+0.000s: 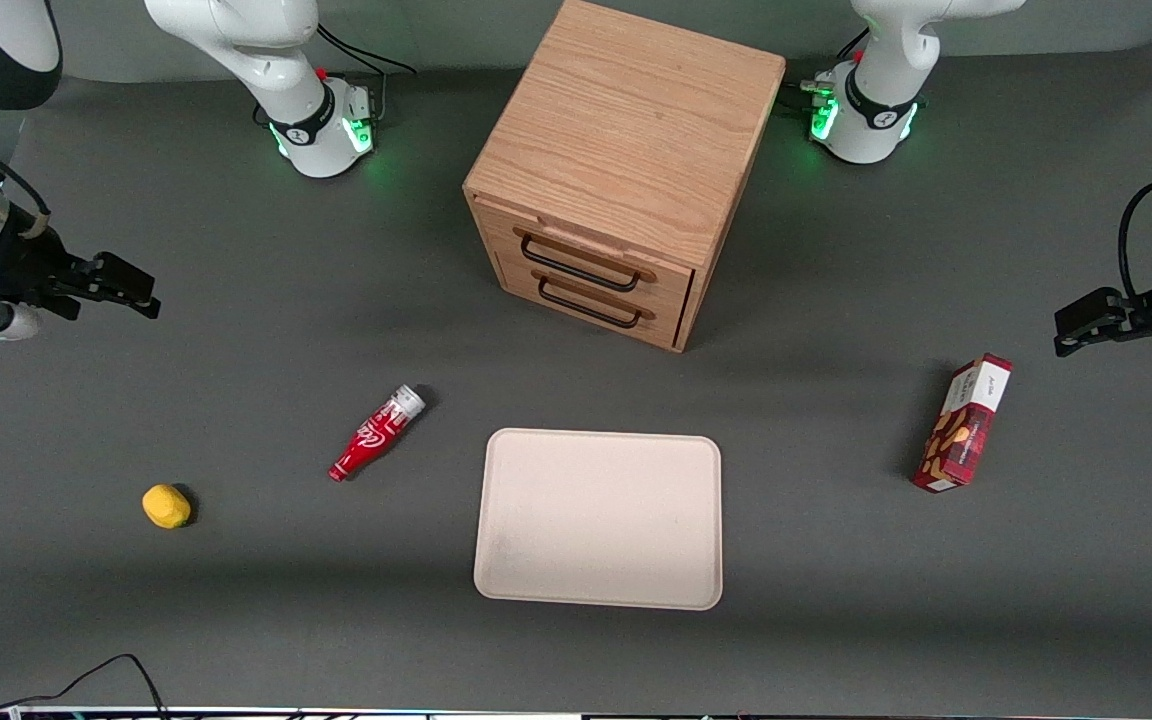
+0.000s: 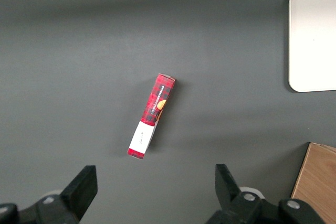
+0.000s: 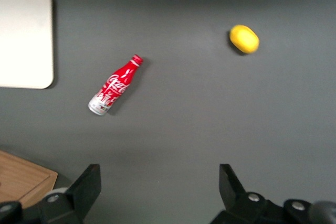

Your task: Open upper drawer

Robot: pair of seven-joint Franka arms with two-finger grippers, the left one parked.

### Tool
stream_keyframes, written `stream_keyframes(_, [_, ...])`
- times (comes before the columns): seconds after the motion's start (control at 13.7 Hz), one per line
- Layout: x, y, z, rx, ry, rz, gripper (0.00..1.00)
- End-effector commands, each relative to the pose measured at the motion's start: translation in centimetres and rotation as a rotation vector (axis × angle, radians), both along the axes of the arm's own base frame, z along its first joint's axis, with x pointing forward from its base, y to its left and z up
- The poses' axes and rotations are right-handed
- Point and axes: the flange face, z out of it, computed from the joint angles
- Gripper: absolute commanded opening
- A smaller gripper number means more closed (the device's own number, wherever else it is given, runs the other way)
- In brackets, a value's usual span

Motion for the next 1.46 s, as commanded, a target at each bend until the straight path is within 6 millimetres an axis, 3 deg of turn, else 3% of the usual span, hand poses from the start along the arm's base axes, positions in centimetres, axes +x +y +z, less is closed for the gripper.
stream_keyframes(0.0, [2.4,5.2,0.9,0.035,0.014,0.135,1.00])
stream_keyframes(0.29, [3.0,18.1,-1.2,0.093,0.084,0.408,1.00])
stream_keyframes(0.44, [3.2,23.4,-2.5,0.145,0.088,0.549,1.00])
stream_keyframes(0.51, [2.5,26.8,-3.3,0.162,0.096,0.609,1.00])
stream_keyframes(0.73, [0.0,34.1,-5.5,0.076,0.093,0.782,1.00])
stream_keyframes(0.95, [-1.1,38.7,-9.6,0.149,0.119,0.929,1.00])
stream_keyframes(1.1, [-2.5,41.8,-11.0,0.147,0.097,0.995,1.00])
stream_keyframes(1.39, [-3.7,44.3,-14.7,0.153,0.141,1.053,1.00])
